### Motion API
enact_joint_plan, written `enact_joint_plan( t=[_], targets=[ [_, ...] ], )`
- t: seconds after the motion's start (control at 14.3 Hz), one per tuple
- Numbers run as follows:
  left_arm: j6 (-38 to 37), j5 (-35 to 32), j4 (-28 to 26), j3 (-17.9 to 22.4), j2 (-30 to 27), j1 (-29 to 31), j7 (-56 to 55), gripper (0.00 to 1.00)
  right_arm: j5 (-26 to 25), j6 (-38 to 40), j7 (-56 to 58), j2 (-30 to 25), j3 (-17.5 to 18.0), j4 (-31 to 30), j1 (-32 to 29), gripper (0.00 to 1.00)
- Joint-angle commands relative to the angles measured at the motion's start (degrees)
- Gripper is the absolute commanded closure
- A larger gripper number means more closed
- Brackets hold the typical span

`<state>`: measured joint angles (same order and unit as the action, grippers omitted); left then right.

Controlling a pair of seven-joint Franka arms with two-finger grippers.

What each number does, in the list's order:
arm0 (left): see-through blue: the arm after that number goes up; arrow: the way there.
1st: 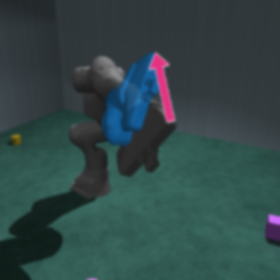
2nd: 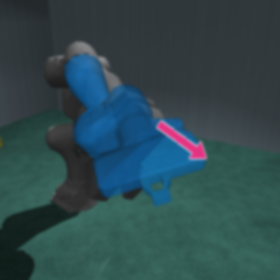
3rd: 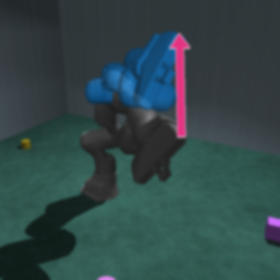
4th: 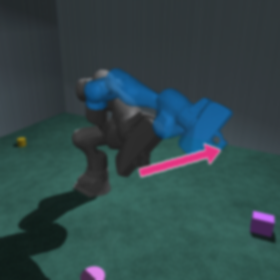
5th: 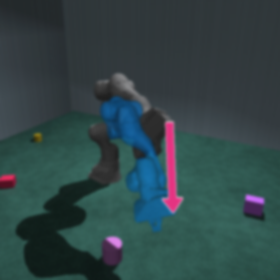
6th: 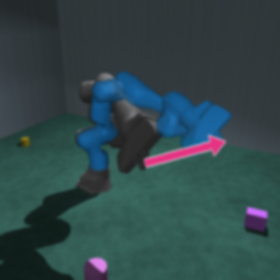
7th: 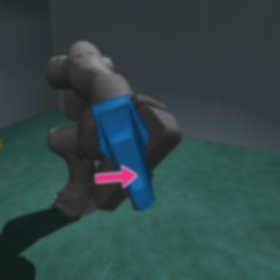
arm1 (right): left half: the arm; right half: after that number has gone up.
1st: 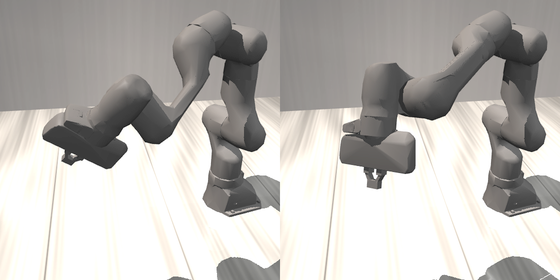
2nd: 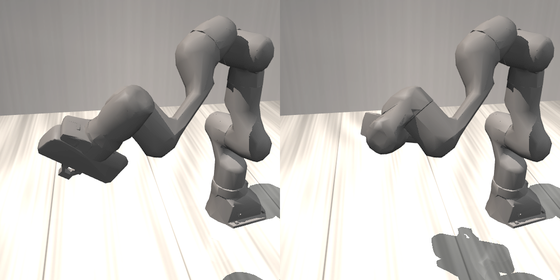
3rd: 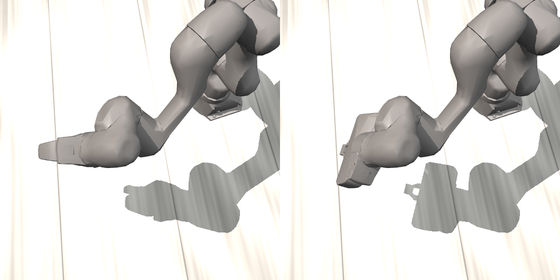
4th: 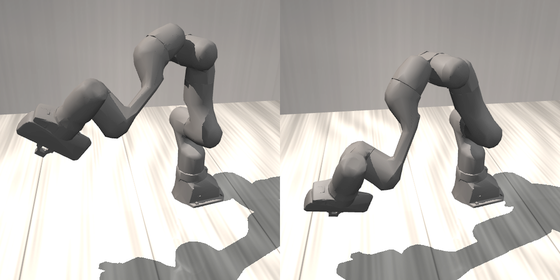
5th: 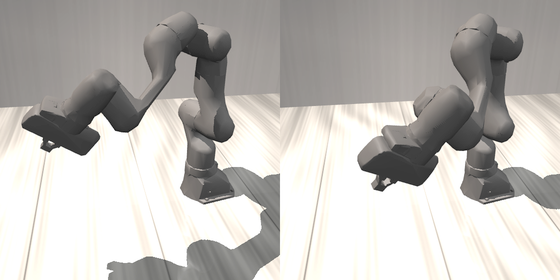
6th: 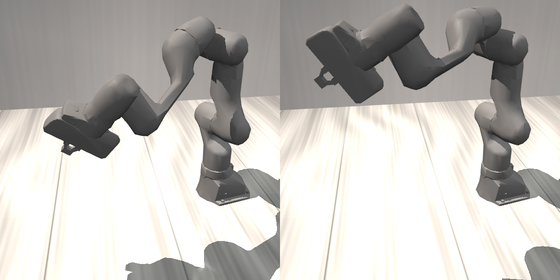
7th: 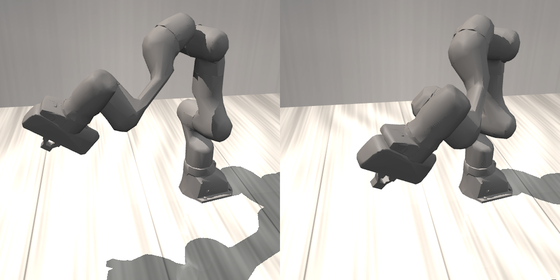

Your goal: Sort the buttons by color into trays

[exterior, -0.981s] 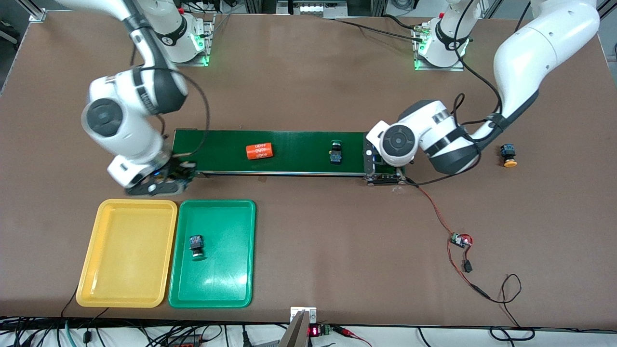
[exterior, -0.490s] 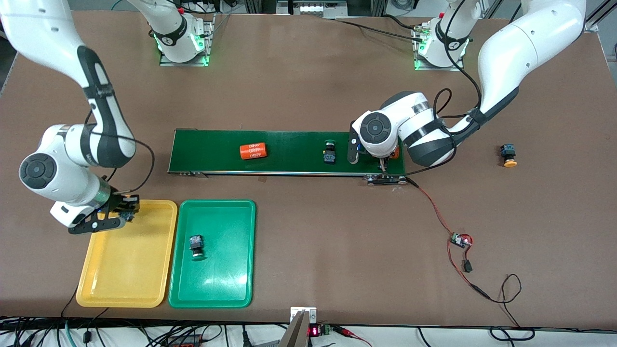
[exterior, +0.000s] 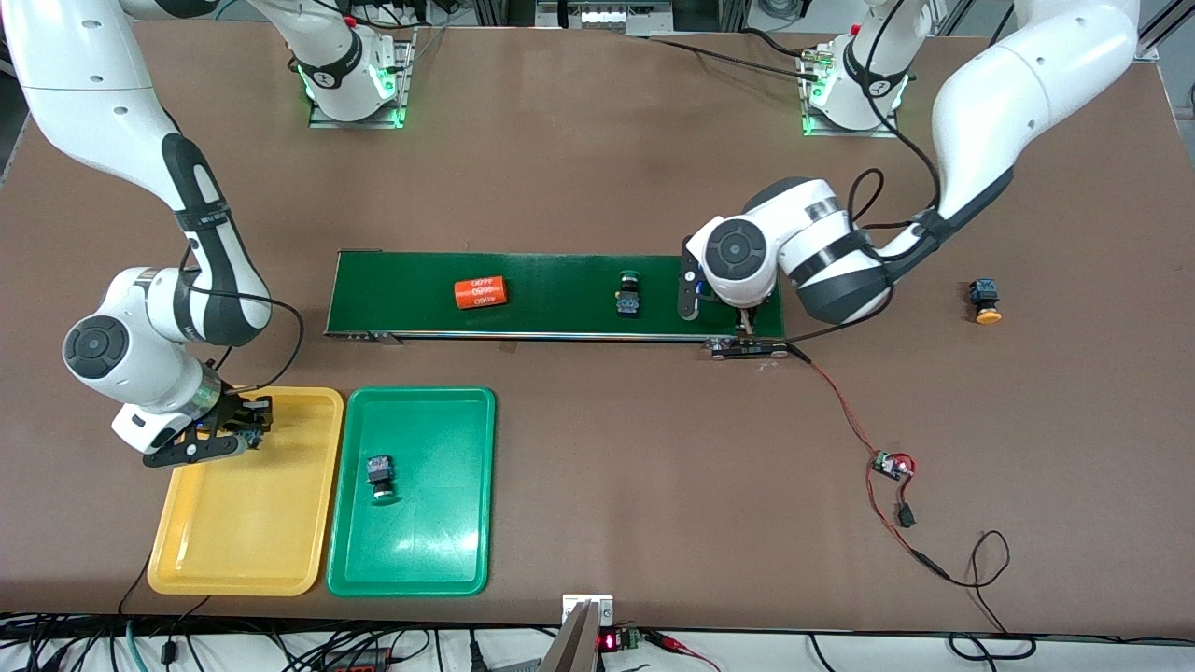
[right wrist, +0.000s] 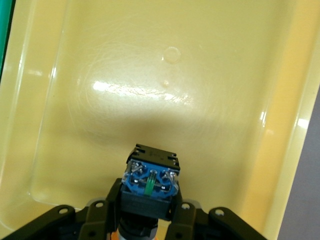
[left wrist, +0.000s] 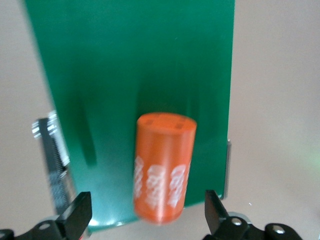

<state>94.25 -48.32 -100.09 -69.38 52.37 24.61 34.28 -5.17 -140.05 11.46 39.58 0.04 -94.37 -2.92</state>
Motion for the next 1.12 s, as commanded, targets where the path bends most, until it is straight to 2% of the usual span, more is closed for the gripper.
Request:
enact_joint_plan(
  t=[0.0, 0.14, 0.21, 0.28, 0.35, 0.42, 0.56, 0.77, 0.91, 1.05],
  targets=[
    [-1.7, -0.8, -0.3, -5.3, -1.7, 9.2, 1.9, 0.00, -0.7, -0.1, 0.7, 0.7, 0.4, 1.0, -0.3, 0.66],
    [-6.8, -1.3, 0.2, -7.2, -1.7, 14.8, 1.6, 0.00, -0.7, -0.4, 0.7, 1.1, -0.1, 1.0, -0.2, 0.66],
    [-8.1, -1.6, 2.2, -6.8, -1.6, 16.4, 1.9, 0.00, -0.7, -1.4, 0.8, 1.2, -0.3, 0.9, -0.2, 0.60],
    [-9.4, -2.2, 3.7, -6.5, -1.7, 17.7, 1.9, 0.00, -0.7, -2.0, 0.7, 1.5, -0.6, 1.0, -0.2, 0.49],
    [-10.4, -5.0, 5.2, -6.4, -1.7, 19.1, 1.9, 0.00, -0.5, -2.4, 0.7, 1.9, -0.6, 1.0, -0.2, 0.21],
    [-10.4, -9.0, 5.9, -6.4, -1.6, 20.2, 1.9, 0.00, -0.5, -2.9, 0.7, 2.1, -0.7, 1.0, -0.1, 0.00],
    [-10.4, -14.6, 6.5, -6.5, -1.6, 22.4, 2.3, 0.00, -0.5, -3.2, 0.4, 2.0, -0.7, 1.0, 0.1, 0.00],
    [-9.4, -14.3, 9.3, -6.0, -0.8, 27.1, 2.9, 0.00, 0.2, -1.5, -0.4, 0.5, -0.7, 0.8, 1.2, 0.00],
    [-7.3, -13.4, 10.9, -4.3, -0.6, 28.5, 2.8, 0.00, 0.3, 4.4, -5.7, -1.6, -0.2, 0.7, 2.3, 0.00],
    [-6.9, -11.4, 11.0, -2.4, -0.6, 31.0, 1.0, 0.00, 0.3, 12.6, -10.8, -4.9, 1.8, 0.1, 3.3, 0.00]
  ],
)
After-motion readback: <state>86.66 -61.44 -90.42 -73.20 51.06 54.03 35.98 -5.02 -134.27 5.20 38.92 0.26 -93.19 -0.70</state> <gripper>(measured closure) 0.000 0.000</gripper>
